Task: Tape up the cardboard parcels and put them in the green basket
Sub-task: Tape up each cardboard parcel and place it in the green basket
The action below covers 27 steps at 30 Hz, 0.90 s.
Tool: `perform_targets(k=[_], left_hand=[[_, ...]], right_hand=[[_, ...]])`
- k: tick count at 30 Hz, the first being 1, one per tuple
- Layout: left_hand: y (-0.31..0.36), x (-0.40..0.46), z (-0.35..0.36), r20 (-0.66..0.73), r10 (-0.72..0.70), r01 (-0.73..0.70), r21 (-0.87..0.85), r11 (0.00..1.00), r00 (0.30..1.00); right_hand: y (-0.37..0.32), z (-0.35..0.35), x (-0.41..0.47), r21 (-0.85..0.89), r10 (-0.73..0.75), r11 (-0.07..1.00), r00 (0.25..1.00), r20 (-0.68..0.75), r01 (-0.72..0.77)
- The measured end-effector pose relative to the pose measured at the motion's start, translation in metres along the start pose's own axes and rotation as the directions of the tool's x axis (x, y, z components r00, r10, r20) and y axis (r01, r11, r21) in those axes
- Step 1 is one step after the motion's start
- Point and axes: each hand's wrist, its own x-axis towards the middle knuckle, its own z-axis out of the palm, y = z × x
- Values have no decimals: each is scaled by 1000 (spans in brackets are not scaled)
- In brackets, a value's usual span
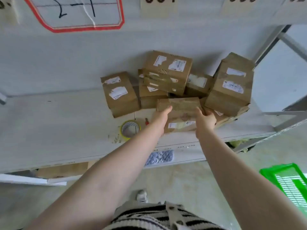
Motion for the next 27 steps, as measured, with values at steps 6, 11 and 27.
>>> perform_targets(k=[6,11,27], left_hand=[[-4,-11,-7,-46,7,-14,-166,986,999],[-4,-45,-33,-303,361,-423,-168,891,882],[-23,-124,-208,-639,553,-748,-52,661,534]], right_hand=[[-2,-12,-30,352,5,935,994,-106,33],[-21,-20,-79,413,-182,884,975,-127,219],[-25,69,-152,187,-111,973,433,894,-136]])
